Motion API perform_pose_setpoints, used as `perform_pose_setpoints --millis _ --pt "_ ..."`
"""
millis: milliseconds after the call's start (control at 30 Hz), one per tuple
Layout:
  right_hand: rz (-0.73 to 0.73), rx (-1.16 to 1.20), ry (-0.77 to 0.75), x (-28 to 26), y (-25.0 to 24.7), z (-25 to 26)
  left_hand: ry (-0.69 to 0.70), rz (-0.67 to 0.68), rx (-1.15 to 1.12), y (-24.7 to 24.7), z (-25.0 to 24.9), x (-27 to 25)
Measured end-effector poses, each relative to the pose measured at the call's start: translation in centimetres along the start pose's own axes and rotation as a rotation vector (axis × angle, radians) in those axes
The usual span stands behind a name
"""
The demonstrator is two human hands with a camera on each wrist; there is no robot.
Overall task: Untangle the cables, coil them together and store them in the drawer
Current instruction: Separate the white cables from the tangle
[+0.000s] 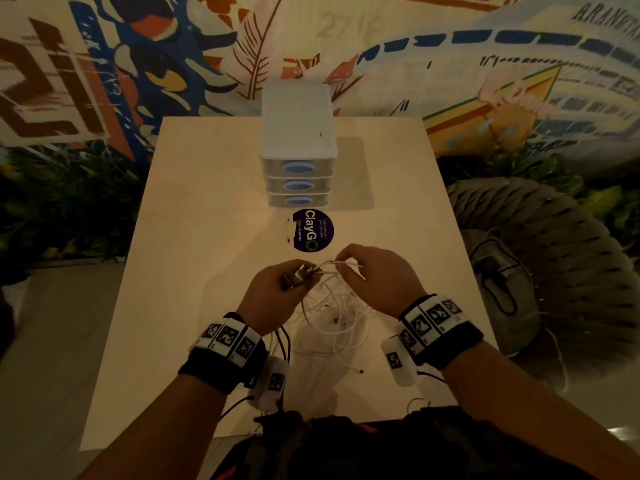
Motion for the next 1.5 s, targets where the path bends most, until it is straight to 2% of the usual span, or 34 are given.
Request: perform_pose_setpoints --millis 100,267,367,500,567,633,767,867,1000,1067,1200,1333,1500 --pt "-0.047 0.041 -0.033 -0.5 0.2 0.0 0.002 0.001 0.009 -0.2 -0.1 0.0" --pt "0.13 -0.044 -0.143 -0.7 1.7 0.6 0.044 0.039 -0.009 -0.1 -0.5 -0.1" --pt "0.16 -0.023 -0.141 0.2 1.8 0.5 0.036 0.028 -0.06 -0.2 -0.8 -0.2" --pt "0.101 0.092 -0.083 1.3 1.6 -0.8 -0.118 -0.044 -0.159 -0.5 0.3 -0.2" --pt "0.069 0.151 -0.063 1.3 1.4 -1.5 -0.207 -0.074 -0.101 -0.9 1.6 0.0" --pt "0.044 0.185 -0.066 1.2 1.0 -1.7 -0.238 -0.047 -0.069 -1.2 2.4 0.2" --pt "0.035 0.205 -0.09 1.3 0.9 -1.5 -0.133 0.077 -0.056 -1.2 1.5 0.1" --pt "0.047 0.228 -0.102 1.5 1.0 -1.2 -0.073 0.094 -0.088 -1.3 1.0 0.0" --pt "0.073 0.263 -0.149 1.5 1.0 -0.9 -0.145 0.053 -0.143 -1.4 1.3 0.3" --pt "0.078 0.268 -0.164 1.5 1.1 -0.8 -0.147 0.109 -0.12 -0.9 1.1 0.3" --pt "0.115 0.361 -0.14 1.4 1.4 -1.1 -0.035 0.249 -0.057 -0.1 -0.2 0.3" --pt "0.163 0.622 0.006 1.5 1.5 -1.3 -0.027 0.237 -0.065 -0.1 -0.5 0.1" --pt "0.08 0.638 0.042 2.1 0.4 -1.3 -0.062 0.152 -0.051 -0.9 -1.0 -0.3"
Point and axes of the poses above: each hand's wrist, its own x-axis towards the middle knuckle, its own y-axis out of the palm, z = x × y, the point moved 7 cm from there along x, towards the middle knuckle, and after that the axes turned 15 degrees about x, right-handed, at the moved point
